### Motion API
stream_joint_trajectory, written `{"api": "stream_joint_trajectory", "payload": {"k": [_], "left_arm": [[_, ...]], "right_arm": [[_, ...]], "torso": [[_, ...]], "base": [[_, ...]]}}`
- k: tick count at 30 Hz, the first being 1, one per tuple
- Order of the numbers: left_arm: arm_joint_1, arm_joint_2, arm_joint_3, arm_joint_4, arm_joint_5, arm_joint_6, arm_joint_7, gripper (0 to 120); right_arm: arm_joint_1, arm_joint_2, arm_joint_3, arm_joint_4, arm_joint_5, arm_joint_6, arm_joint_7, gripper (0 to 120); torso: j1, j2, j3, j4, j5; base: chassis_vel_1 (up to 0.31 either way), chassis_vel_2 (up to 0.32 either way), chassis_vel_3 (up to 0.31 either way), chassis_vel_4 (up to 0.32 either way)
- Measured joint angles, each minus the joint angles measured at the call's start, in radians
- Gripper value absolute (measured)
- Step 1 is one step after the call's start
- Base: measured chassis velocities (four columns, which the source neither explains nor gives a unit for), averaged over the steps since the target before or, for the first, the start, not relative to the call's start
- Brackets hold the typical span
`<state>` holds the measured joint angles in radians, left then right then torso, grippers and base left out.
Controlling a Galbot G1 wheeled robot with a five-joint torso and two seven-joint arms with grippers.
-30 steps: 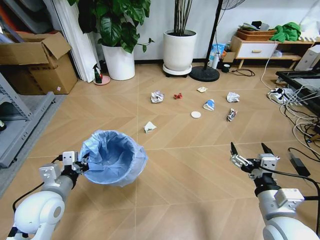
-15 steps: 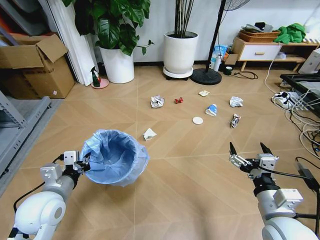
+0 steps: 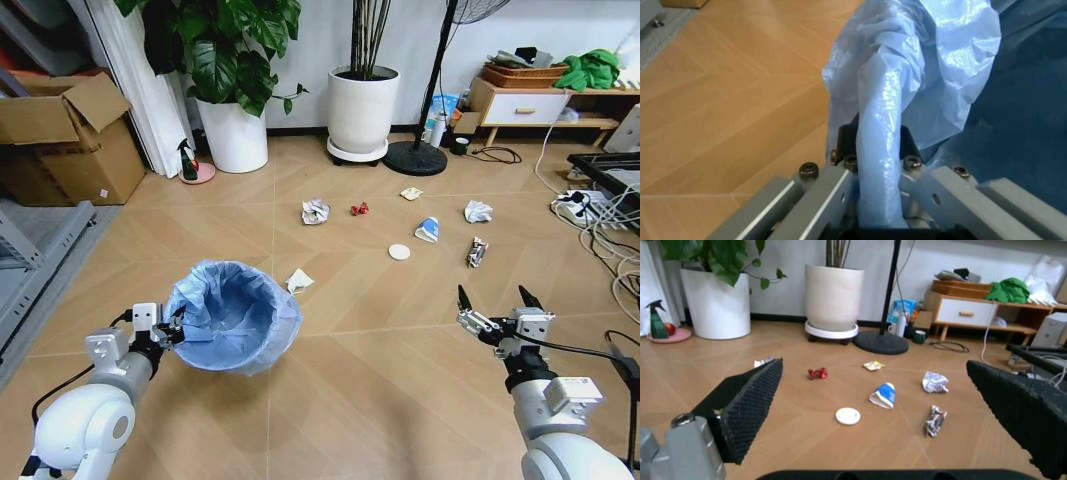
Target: Pick up the trash bin and place the garbage on the floor into it.
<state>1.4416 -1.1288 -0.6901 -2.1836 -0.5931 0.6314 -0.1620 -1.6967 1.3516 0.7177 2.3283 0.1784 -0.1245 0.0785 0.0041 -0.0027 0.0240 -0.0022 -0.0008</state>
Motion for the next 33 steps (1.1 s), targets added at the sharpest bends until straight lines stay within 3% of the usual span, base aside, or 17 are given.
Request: {"api": "stream_joint_trajectory", "payload": {"k": [33], "left_arm": [[-0.002,-0.001,0.006,0.0,0.009,0.001,0.019,0]], "right_arm": [[0.003,0.005,-0.003,-0.012,-0.018,0.014,-0.01,100]], "torso": [[0.0,0.0,0.0,-0.0001,0.0002]], "base": [[-0.109,0.103,0.105,-0.102]]}}
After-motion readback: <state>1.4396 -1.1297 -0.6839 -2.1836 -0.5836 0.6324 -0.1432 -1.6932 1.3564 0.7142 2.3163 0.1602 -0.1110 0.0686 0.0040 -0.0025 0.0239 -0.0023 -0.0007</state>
